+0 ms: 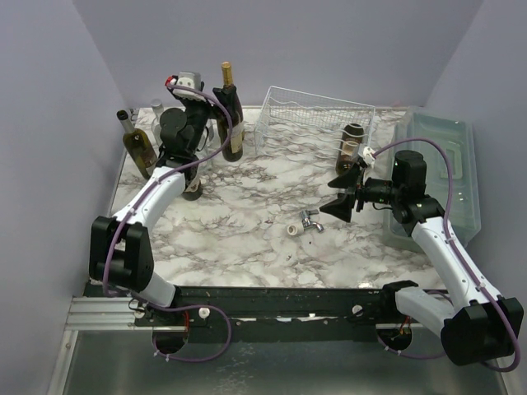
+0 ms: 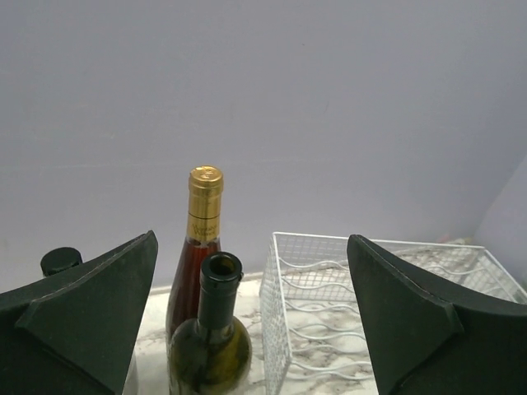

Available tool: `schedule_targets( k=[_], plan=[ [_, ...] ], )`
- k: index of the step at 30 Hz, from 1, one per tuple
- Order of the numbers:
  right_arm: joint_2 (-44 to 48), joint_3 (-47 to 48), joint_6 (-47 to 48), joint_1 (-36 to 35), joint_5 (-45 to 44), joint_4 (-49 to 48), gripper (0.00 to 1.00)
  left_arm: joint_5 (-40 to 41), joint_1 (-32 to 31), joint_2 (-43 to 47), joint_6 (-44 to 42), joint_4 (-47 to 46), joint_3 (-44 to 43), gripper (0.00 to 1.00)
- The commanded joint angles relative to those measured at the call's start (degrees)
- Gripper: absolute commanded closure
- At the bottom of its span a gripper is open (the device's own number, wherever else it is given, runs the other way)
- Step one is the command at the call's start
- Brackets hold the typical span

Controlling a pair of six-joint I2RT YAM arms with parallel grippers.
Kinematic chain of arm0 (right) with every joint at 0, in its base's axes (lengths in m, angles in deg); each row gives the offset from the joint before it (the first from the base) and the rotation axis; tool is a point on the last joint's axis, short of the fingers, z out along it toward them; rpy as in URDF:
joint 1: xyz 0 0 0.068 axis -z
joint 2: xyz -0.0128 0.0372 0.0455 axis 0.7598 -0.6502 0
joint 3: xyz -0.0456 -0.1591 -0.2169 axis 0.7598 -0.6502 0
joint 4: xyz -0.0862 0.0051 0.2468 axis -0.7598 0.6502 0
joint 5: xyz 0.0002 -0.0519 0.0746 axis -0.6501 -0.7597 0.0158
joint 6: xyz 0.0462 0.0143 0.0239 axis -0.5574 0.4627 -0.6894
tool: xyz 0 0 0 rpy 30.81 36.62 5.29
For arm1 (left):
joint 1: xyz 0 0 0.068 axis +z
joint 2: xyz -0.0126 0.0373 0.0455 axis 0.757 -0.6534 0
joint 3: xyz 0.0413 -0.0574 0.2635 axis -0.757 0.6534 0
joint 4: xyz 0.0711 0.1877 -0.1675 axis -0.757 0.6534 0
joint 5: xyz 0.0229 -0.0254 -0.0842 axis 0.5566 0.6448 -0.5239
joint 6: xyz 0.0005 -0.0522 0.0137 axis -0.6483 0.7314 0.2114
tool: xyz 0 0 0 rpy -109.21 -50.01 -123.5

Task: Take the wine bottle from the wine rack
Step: Place the wine bottle at the center of the board, then pick up the wine bottle from the wine rack.

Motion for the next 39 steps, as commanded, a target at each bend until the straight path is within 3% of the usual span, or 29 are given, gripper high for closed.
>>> schedule_targets(
  k=[1,12,21,29,39],
  plan=[
    [0.91,0.99,1.1,0.34,-1.42,0.54,0.07,-3.97,0.17,6.45,4.46,7.48,1.52,0.01],
    [1.5,0.08,1.13,0.33,-1.81,-0.42,0.07,-8.68,0.09,18.03,9.47,24.09,2.98,0.01],
    [1.3,-0.87,1.17,0.33,-1.85,-1.39,0.07,-7.11,-0.22,30.49,10.29,35.59,10.85,0.01],
    [0.39,-1.19,1.08,0.4,-4.92,-1.35,0.08,-10.47,-0.12,42.44,8.38,41.94,19.37,0.01],
    [-10.26,8.62,9.96,0.43,-6.58,18.8,0.08,-15.13,-0.09,51.19,5.11,42.25,29.36,0.01]
  ],
)
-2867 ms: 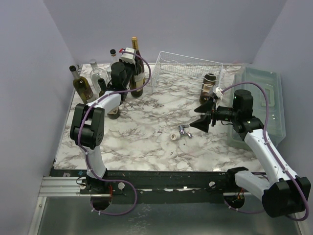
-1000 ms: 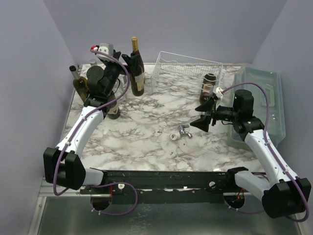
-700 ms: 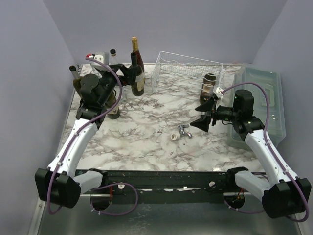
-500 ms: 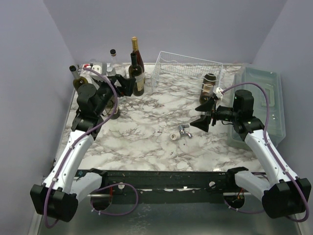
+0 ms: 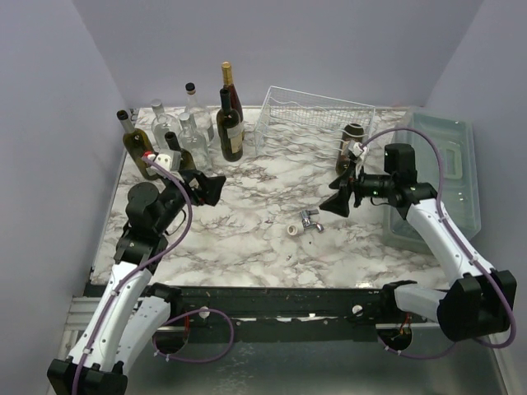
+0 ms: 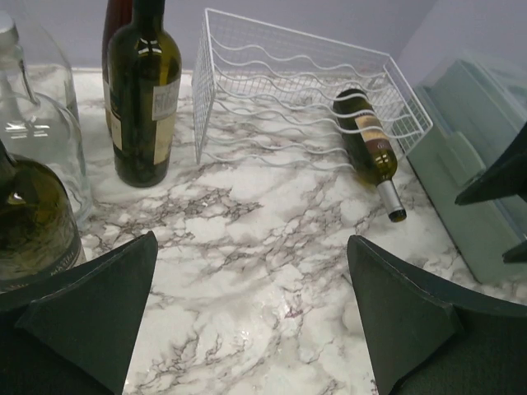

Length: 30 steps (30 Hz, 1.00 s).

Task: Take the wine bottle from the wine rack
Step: Pick up the wine bottle from the wine rack.

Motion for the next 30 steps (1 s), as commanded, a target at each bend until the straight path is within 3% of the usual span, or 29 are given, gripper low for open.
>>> schedule_targets(
  k=[1,14,30],
  plan=[
    [-4.65,5.71,5.66,0.37,-3.02,11.75,0.08,-5.74,-0.06,1.99,-3.03,1.32,2.16,0.01],
    [-7.66,6.53,-7.73,0.26,-27.76,2.77,0.12,-6.59,-0.17,3.68,-3.94,1.69,3.58,0.01],
    [-12.02,0.58,-30.09,-3.29,-57.73,-13.92,0.16,-6.8,-0.2,2.64,-4.29,1.77,3.6,0.01]
  ],
)
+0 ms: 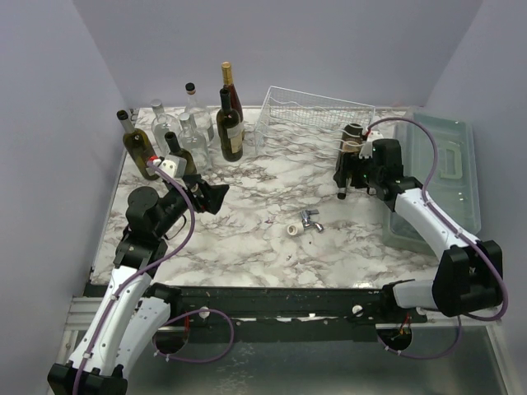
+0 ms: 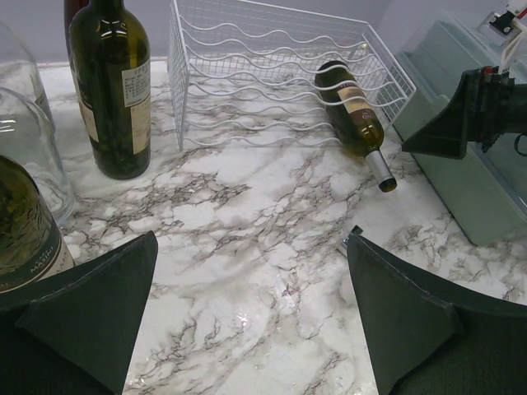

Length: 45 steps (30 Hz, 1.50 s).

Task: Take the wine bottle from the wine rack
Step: Pick up the wine bottle from the wine rack.

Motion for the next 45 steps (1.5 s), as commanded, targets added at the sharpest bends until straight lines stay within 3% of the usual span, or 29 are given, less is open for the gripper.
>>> schedule_targets(
  k=[1,9,14,45],
  plan=[
    [-2.16,-1.92,-7.1,-1.41,-11.35,-6.92,0.15,-1.08,-0.16,0.15,-0.66,0.07,0.76,0.01],
    [-7.62,-1.84,-11.37,-1.87,-16.5,-9.16,0.2,-0.77,-0.15,0.41,-0.92,0.16,0.76,0.01],
    [-10.38,-1.74,-12.84,-1.85,-16.68,-10.77,0.33,-0.64,-0.15,0.79,-0.97,0.24,0.78,0.01],
    [-24.88,-0.08,-17.31,-1.96,-18.11,-16.51,0.56,0.77,-0.15,1.77,-1.8,0.6,0.8,0.01]
  ],
)
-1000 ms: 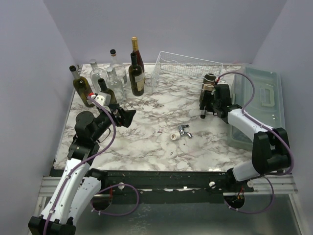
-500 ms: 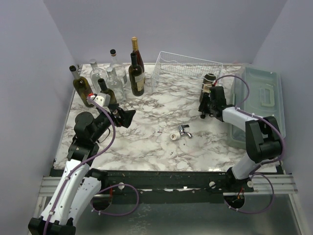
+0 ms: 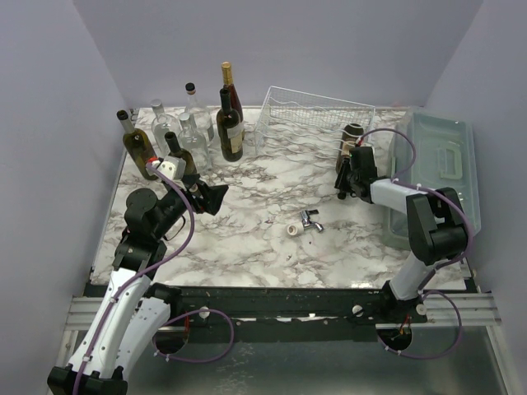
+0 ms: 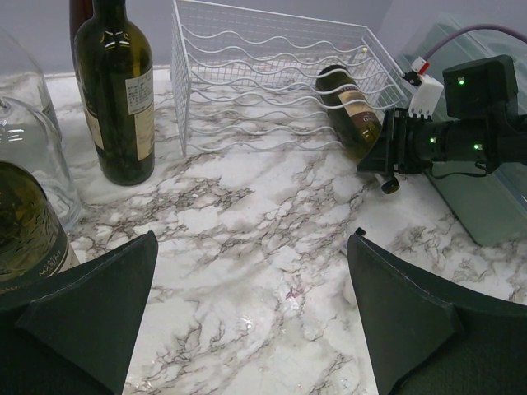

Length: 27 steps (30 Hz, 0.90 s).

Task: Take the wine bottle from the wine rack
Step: Pick up the wine bottle from the wine rack.

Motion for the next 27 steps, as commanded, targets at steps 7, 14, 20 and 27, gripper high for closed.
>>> schedule_targets(
  k=[7,14,20,27],
  plan=[
    [-3.2,1.28,-2.4,-0.15,-0.38,-0.1,0.57,0.61,-0.17,0.58,-0.84,0.55,0.63,0.01],
    [-2.83,0.31,-3.22,-0.2,0.53,-0.18,0.66,0.68,-0.15,0.54,-0.95,0.62,0.66,0.01],
    [-0.39,-1.13,-4.44,-0.12,1.95,-0.56,0.94,0.78,-0.15,0.55,-1.02,0.73,0.64,0.01],
    [6.3,-3.21,-4.91,-0.12,7.6,-1.21,1.0,0.81,-0.16,0.38,-1.07,0.73,0.71,0.01]
  ],
)
